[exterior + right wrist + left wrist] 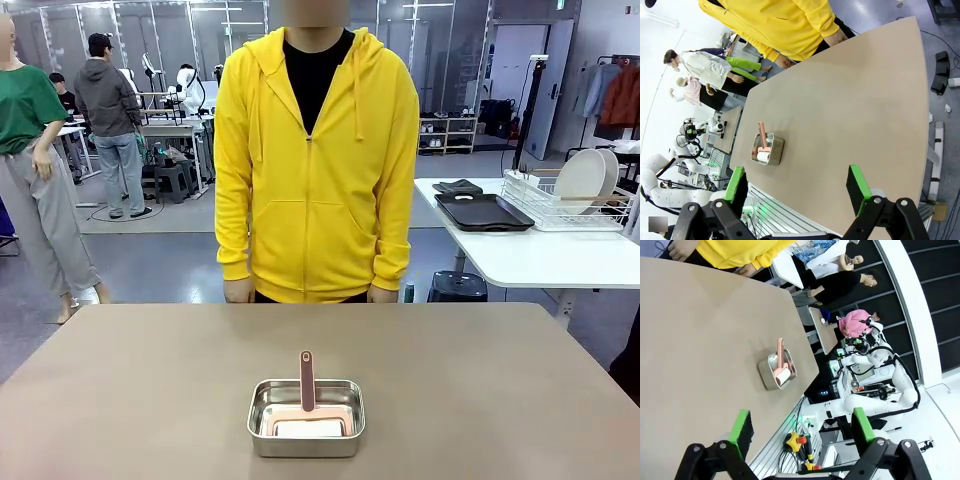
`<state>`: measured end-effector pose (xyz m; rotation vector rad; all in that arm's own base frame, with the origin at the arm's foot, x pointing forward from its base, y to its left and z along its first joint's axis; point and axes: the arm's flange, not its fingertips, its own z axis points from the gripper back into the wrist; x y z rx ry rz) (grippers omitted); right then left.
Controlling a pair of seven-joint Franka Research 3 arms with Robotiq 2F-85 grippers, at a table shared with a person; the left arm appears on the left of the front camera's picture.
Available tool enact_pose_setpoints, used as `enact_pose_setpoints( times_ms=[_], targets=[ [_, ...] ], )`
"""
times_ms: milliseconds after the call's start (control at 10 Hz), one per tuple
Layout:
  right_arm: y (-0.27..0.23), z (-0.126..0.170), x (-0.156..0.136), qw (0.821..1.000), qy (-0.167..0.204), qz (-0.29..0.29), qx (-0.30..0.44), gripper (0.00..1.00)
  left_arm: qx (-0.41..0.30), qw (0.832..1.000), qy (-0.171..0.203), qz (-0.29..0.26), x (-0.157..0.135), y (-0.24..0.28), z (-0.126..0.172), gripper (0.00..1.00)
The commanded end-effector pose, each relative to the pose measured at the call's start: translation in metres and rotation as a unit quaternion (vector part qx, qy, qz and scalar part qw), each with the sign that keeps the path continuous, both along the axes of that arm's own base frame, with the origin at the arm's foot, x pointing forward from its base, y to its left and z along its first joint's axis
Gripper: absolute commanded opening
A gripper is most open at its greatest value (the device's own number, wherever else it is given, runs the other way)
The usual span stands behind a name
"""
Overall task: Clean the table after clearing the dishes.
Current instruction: Place the Lint Roller back on top of the Airtight Container.
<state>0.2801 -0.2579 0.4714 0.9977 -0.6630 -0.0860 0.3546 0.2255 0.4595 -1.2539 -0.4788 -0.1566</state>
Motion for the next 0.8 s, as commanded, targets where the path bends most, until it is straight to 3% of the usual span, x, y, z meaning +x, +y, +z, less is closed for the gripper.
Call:
enact_pose_setpoints(
  times_ms=[0, 700],
  targets=[
    [0.0014, 0.0002, -0.0011, 1.0, -0.009, 0.001, 0.0, 1.0, 0.005, 1.0, 0.002, 0.0, -0.0042, 0.0013, 0.0044, 1.0],
    [0.0014, 0.0002, -0.0011, 1.0, -0.009, 0.001, 0.0, 1.0, 0.005, 1.0, 0.002, 0.0, -0.0042, 0.0013, 0.0044, 1.0]
  ],
)
